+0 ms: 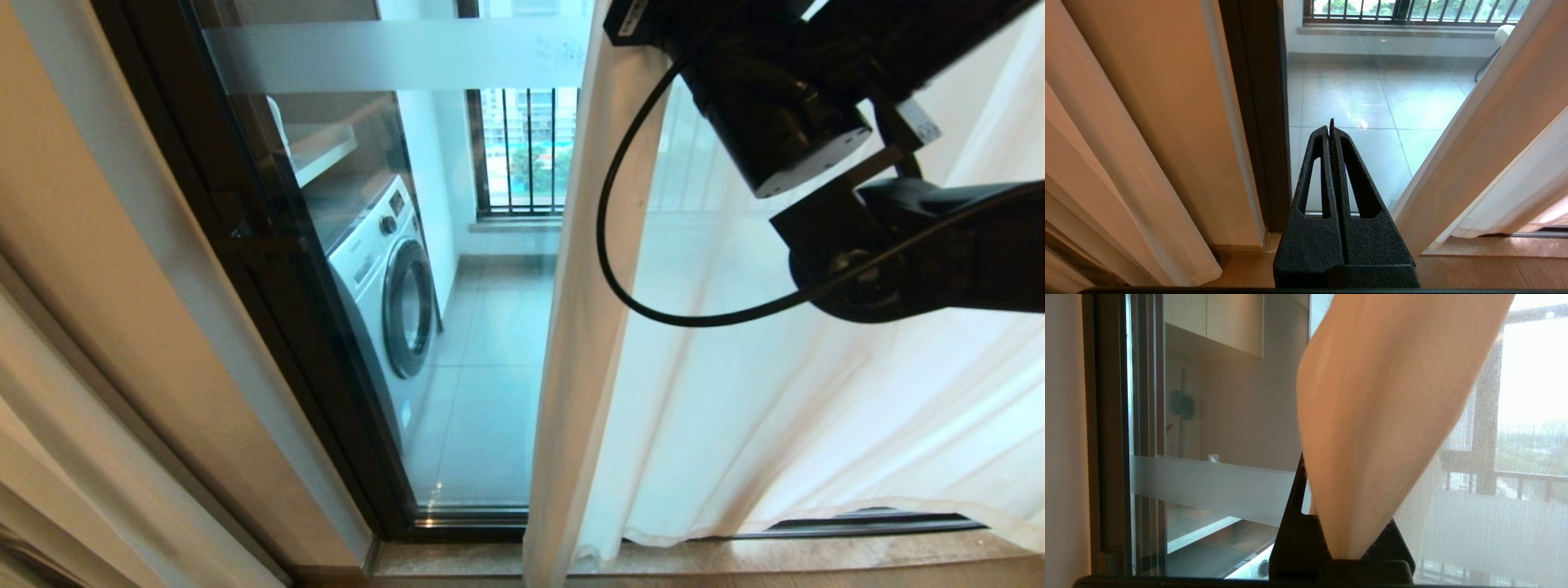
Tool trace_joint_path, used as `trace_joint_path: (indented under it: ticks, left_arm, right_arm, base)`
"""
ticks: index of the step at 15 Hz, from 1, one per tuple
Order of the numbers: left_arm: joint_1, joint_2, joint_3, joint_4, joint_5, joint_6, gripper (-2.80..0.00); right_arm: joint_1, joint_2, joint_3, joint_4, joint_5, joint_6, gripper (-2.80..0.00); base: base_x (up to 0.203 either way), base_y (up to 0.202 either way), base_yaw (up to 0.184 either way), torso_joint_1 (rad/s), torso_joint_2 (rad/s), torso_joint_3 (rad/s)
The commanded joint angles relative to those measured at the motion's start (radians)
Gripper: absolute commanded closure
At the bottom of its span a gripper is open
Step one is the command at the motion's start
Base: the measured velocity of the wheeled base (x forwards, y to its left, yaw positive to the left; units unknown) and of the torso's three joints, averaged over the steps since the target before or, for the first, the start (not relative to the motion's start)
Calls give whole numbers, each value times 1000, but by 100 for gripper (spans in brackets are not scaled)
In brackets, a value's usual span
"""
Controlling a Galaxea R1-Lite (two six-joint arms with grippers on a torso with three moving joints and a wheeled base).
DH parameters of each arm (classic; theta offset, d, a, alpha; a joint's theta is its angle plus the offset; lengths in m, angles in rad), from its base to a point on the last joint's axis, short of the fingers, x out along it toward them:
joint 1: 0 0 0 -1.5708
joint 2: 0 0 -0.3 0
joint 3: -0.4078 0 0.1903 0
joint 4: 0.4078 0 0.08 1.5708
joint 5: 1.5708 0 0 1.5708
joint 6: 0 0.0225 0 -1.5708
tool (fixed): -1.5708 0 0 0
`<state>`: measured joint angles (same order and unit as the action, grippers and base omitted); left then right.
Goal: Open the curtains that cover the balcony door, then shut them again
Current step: Close the inner curtains on both sides
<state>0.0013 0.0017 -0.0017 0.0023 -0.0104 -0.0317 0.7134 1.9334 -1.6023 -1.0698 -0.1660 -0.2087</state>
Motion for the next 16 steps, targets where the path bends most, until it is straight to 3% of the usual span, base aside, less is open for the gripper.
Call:
trace_joint_path:
  ticks: [1, 4, 16]
  left_arm:
    - [0, 0, 0, 1, 0, -1, 0]
    - [0, 0, 0, 1, 0, -1, 0]
    - [0, 0, 0, -1, 0, -1, 0]
  right_arm:
    - [0, 13, 1, -1, -2, -1, 0]
    - [-8, 12, -1, -1, -16, -1, 0]
    - [-169, 6, -28, 4, -32, 4, 0]
  base:
    - [0, 0, 0, 0, 0, 0]
    - [0, 0, 0, 0, 0, 0]
    - [0, 0, 0, 0, 0, 0]
